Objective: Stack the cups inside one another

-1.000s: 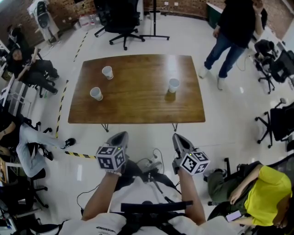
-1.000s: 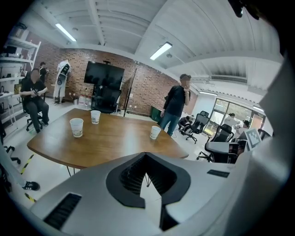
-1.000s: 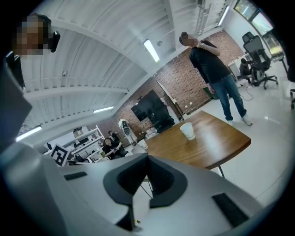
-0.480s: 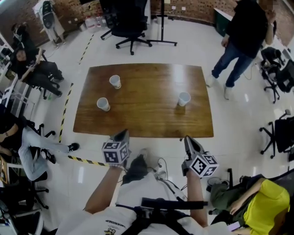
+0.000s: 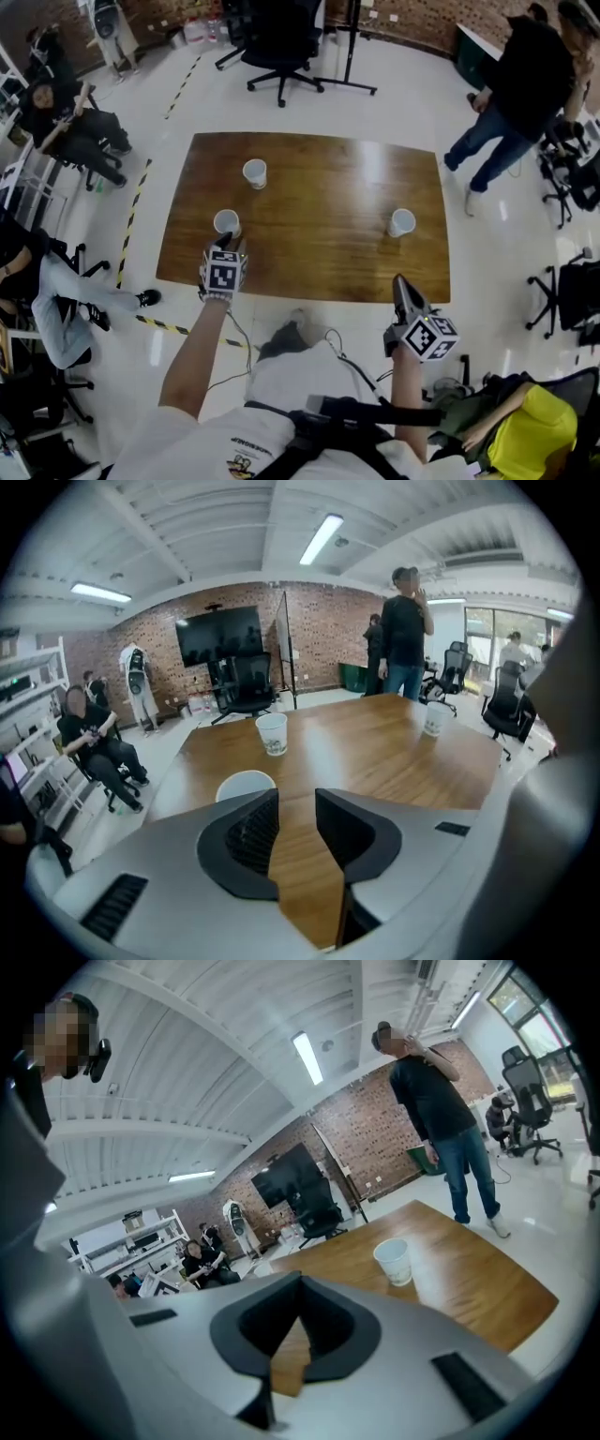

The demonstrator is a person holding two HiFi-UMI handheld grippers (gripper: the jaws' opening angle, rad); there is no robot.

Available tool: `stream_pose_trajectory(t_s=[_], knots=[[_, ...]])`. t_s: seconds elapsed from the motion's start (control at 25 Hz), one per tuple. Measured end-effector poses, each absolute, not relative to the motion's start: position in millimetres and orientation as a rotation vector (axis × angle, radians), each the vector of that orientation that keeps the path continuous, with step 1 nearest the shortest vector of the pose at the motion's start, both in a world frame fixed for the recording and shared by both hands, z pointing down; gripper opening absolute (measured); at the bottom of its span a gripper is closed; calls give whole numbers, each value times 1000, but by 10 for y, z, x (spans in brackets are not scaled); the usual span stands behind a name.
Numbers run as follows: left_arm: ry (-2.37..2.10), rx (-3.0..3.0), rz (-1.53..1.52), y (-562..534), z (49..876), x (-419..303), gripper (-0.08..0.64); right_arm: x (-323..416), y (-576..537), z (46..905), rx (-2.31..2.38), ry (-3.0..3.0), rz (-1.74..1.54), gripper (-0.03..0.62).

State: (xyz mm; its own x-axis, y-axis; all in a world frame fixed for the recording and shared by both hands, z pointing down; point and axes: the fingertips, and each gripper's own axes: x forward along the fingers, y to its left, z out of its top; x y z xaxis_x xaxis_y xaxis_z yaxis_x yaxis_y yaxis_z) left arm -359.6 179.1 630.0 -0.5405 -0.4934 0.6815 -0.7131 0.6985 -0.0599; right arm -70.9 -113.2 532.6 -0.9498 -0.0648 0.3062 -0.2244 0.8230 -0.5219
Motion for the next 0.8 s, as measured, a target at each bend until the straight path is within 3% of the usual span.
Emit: stream_pose_trajectory(t_s=[0.28,0.68,0.8], knots=[[-2126,991,691,1766,6556,-4000,130,-1103,-1016,5348,199,-2706,816,0],[-2034,1070,749,1664,6665,-4080,127,-1288,-950,5410,204,-2686,827,0],[-2004,1074,782,1652,6727,-4083,98,-1260,-967,5451,216,-2680,829,1]])
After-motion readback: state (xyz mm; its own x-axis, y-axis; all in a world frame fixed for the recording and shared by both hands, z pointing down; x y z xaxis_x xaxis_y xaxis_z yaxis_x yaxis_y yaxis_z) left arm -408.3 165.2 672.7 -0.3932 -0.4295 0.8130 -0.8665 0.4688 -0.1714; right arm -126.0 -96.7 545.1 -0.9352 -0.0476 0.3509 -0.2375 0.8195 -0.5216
